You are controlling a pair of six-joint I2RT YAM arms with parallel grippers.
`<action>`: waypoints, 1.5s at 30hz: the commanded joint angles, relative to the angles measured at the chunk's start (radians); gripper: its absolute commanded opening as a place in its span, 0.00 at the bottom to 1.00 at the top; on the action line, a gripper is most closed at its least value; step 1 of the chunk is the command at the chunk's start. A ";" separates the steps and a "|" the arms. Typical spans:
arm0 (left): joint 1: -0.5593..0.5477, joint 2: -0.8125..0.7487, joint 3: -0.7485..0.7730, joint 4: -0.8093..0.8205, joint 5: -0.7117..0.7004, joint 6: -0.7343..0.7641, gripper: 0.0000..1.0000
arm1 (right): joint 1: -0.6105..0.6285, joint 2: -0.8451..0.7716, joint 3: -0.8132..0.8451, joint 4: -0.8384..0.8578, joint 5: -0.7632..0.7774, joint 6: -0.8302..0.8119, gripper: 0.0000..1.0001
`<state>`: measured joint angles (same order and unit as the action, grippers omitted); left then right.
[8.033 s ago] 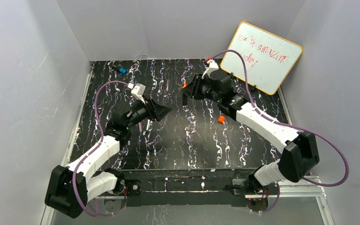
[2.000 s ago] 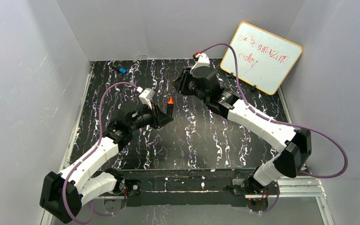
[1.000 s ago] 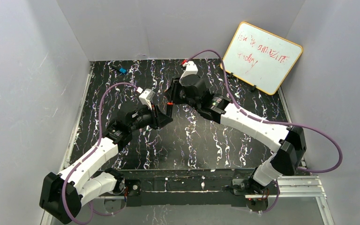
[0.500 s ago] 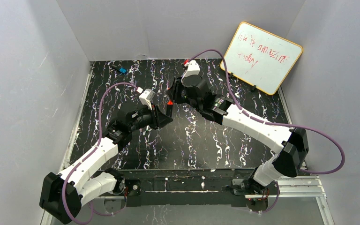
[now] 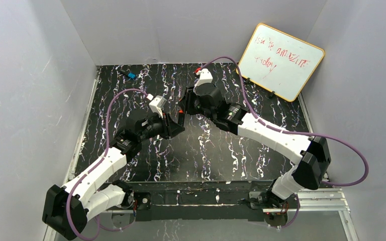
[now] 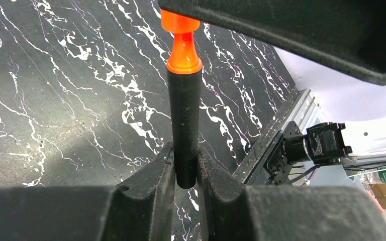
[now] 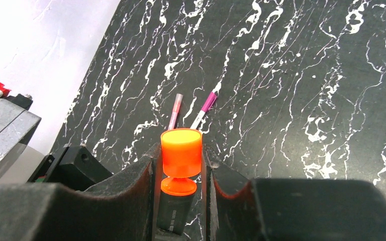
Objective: Insert the pens into the pen caps
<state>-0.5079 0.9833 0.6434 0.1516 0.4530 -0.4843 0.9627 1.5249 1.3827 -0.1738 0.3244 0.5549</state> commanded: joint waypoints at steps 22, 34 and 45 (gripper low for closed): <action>-0.001 -0.024 0.087 -0.029 -0.139 0.132 0.00 | 0.077 -0.070 -0.108 0.046 -0.109 0.120 0.22; -0.001 -0.047 0.148 -0.079 -0.206 0.187 0.00 | 0.117 -0.059 -0.181 0.081 -0.141 0.165 0.22; -0.001 -0.045 0.189 -0.104 -0.218 0.210 0.00 | 0.120 -0.078 -0.202 0.061 -0.127 0.149 0.22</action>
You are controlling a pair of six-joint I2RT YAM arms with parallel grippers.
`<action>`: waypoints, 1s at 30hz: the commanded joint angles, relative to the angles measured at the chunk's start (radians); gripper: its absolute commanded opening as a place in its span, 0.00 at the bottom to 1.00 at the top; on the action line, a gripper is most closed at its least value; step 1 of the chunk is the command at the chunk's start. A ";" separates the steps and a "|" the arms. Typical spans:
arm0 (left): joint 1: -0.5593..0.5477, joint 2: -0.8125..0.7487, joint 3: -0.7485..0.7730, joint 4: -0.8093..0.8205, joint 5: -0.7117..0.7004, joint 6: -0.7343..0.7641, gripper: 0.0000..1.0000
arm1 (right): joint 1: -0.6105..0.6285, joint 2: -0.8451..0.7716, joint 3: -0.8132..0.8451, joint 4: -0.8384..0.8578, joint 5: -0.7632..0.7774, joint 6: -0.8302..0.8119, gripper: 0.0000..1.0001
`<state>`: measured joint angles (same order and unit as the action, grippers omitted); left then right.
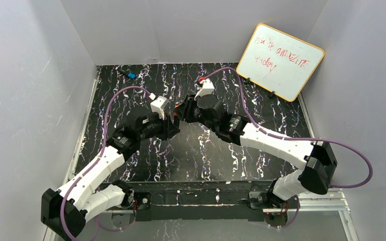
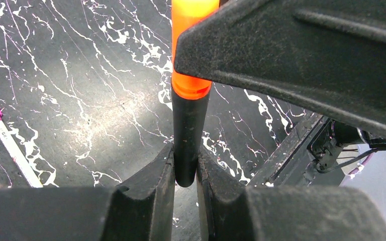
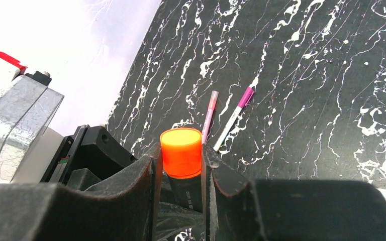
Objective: Insert the pens into the pen caps
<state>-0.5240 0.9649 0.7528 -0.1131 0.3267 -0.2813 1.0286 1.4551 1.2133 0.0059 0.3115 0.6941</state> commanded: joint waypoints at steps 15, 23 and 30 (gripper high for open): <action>0.015 0.018 0.107 0.135 -0.063 0.055 0.00 | 0.058 0.002 -0.001 -0.111 -0.095 -0.005 0.28; 0.014 0.032 0.116 0.135 -0.031 0.071 0.00 | 0.058 -0.001 -0.011 -0.109 -0.094 -0.011 0.37; 0.015 -0.001 0.064 0.165 0.208 0.134 0.00 | 0.058 -0.025 0.037 -0.107 -0.017 -0.083 0.43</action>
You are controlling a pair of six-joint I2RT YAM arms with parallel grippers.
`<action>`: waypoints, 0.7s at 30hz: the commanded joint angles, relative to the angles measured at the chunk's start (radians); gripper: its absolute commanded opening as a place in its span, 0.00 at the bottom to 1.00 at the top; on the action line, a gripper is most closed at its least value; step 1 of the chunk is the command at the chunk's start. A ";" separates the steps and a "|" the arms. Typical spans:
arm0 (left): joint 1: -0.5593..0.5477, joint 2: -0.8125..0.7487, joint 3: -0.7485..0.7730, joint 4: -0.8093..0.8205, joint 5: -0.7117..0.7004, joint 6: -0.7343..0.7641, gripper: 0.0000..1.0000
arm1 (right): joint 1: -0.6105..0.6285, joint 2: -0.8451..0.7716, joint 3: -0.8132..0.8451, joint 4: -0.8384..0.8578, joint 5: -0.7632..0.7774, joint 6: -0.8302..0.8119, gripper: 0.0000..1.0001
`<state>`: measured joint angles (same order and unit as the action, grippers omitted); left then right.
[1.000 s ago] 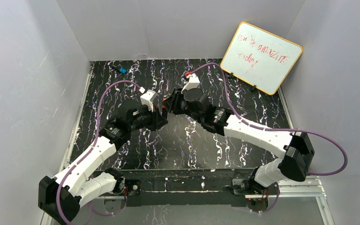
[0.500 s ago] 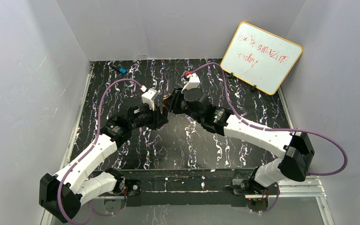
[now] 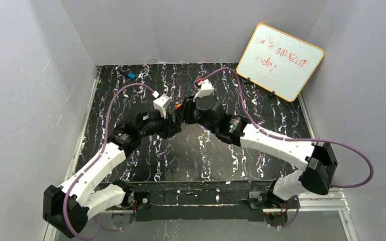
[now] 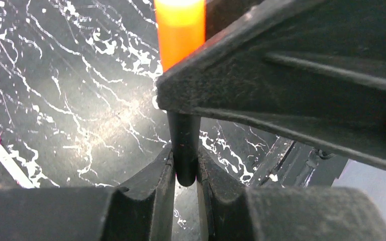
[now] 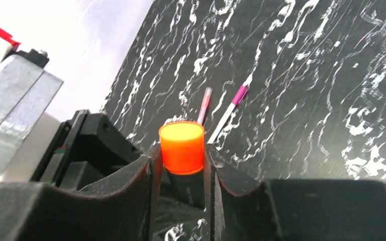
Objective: Insert the pens into the pen caps
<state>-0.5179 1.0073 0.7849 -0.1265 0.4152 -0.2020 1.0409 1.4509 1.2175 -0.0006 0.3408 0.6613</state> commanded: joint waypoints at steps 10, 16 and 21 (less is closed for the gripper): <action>0.008 -0.093 -0.005 0.150 0.104 0.086 0.00 | 0.045 -0.045 0.087 -0.104 0.006 -0.129 0.66; 0.009 -0.064 -0.052 0.186 0.146 0.083 0.00 | 0.034 -0.096 0.080 -0.069 0.081 -0.203 0.78; 0.009 -0.047 -0.046 0.185 0.172 0.086 0.00 | -0.049 -0.270 -0.065 0.139 -0.026 -0.320 0.90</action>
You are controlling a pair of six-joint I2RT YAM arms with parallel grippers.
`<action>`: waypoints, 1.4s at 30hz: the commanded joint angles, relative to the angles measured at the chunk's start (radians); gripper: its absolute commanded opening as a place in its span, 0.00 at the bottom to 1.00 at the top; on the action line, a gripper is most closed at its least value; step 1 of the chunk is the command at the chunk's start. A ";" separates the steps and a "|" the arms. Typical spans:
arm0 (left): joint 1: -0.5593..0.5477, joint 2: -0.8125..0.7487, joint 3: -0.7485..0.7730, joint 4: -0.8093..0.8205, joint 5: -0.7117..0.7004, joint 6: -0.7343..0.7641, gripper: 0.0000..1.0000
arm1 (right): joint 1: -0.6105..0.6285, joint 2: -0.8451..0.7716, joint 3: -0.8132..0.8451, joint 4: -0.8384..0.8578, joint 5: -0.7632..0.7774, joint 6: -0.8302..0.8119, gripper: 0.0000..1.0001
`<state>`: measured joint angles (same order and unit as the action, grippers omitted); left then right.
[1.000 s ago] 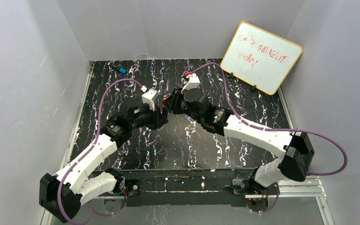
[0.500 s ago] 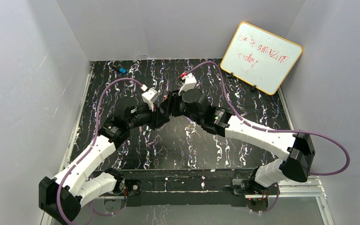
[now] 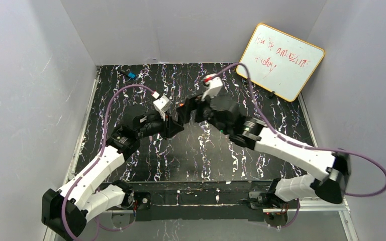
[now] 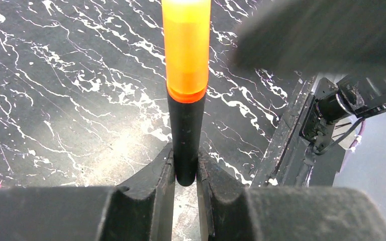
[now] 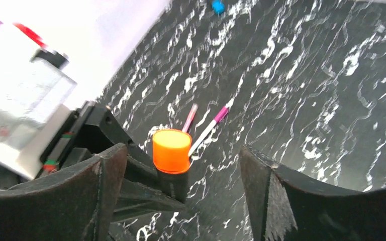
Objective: Insert the pens into the pen caps
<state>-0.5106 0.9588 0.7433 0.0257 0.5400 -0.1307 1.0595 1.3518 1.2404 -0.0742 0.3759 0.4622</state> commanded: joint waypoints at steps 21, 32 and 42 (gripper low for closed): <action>0.009 0.064 -0.017 0.253 0.443 -0.179 0.00 | -0.420 -0.070 -0.167 0.723 -1.288 0.027 0.84; 0.009 0.062 -0.014 0.246 0.430 -0.174 0.00 | -0.420 -0.030 -0.165 0.768 -1.300 0.050 0.69; 0.009 0.068 -0.007 0.242 0.431 -0.170 0.00 | -0.418 0.003 -0.190 0.822 -1.281 0.067 0.67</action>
<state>-0.5060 1.0332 0.7204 0.2600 0.9504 -0.3073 0.6415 1.3437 1.0489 0.6662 -0.9073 0.5213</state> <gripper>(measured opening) 0.164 0.670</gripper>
